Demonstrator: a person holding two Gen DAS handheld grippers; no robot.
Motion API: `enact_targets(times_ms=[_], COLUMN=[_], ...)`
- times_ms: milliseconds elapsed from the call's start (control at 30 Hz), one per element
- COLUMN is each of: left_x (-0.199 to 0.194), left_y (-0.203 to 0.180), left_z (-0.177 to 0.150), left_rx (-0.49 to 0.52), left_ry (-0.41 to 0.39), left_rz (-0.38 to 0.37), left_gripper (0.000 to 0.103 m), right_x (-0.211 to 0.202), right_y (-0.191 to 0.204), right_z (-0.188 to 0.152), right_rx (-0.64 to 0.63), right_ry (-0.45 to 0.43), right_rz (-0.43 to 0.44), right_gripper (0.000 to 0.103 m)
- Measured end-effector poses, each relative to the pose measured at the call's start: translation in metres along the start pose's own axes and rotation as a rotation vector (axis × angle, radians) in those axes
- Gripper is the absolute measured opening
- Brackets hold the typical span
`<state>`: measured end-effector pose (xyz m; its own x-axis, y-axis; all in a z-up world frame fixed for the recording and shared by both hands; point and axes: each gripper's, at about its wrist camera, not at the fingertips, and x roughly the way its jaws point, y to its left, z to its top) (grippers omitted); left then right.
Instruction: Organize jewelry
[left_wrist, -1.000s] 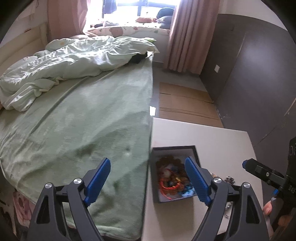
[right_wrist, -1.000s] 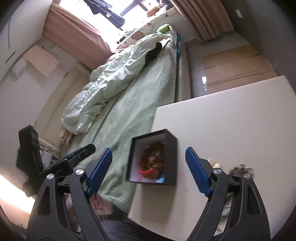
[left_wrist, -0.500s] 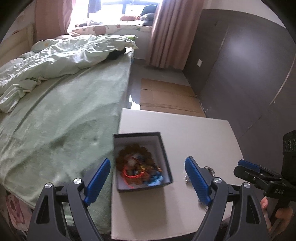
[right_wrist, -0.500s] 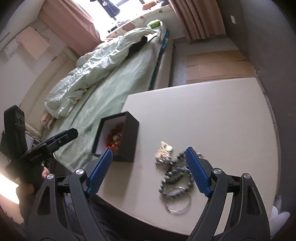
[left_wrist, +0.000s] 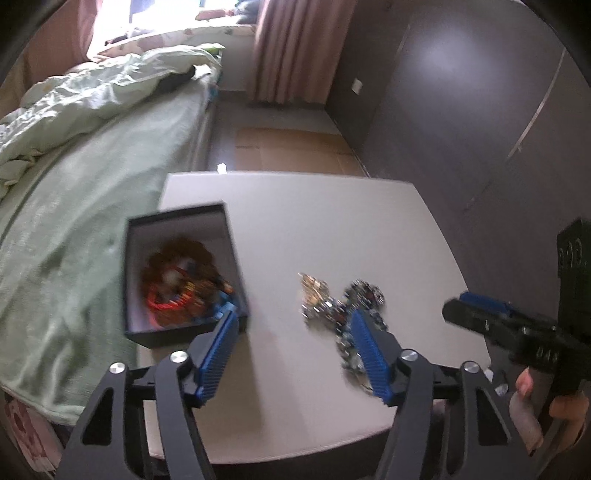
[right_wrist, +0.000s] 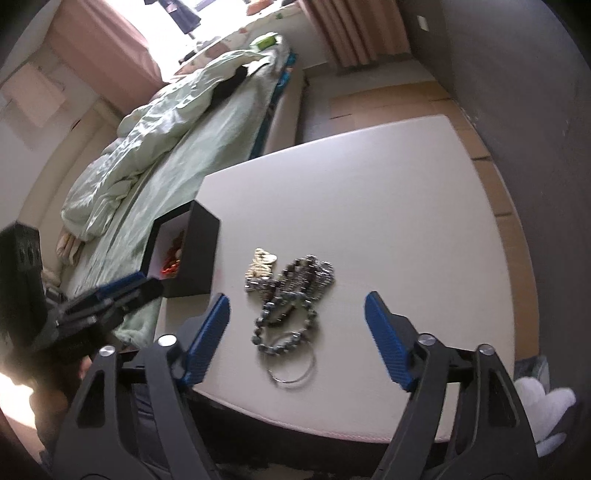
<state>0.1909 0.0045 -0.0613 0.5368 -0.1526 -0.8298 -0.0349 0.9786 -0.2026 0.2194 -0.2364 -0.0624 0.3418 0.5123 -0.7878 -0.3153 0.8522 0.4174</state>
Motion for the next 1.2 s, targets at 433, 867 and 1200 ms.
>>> enact_targets(times_ms=[433, 867, 1200], left_x=[0.065, 0.088, 0.040], left_y=[-0.026, -0.037, -0.019], left_z=[-0.029, -0.040, -0.032], left_rx=[0.029, 0.037, -0.037], left_ry=[0.128, 0.173, 0.043], left_rz=[-0.066, -0.060, -0.166], left_gripper=[0.042, 0.007, 0.007], right_x=[-0.002, 0.008, 0.028], right_y=[-0.025, -0.013, 0.014], right_z=[-0.032, -0.053, -0.062], right_rx=[0.094, 0.056, -0.082], right_ry=[0.008, 0.004, 0.032], right_rz=[-0.073, -0.145, -0.172], right_gripper=[0.058, 0.059, 0.073])
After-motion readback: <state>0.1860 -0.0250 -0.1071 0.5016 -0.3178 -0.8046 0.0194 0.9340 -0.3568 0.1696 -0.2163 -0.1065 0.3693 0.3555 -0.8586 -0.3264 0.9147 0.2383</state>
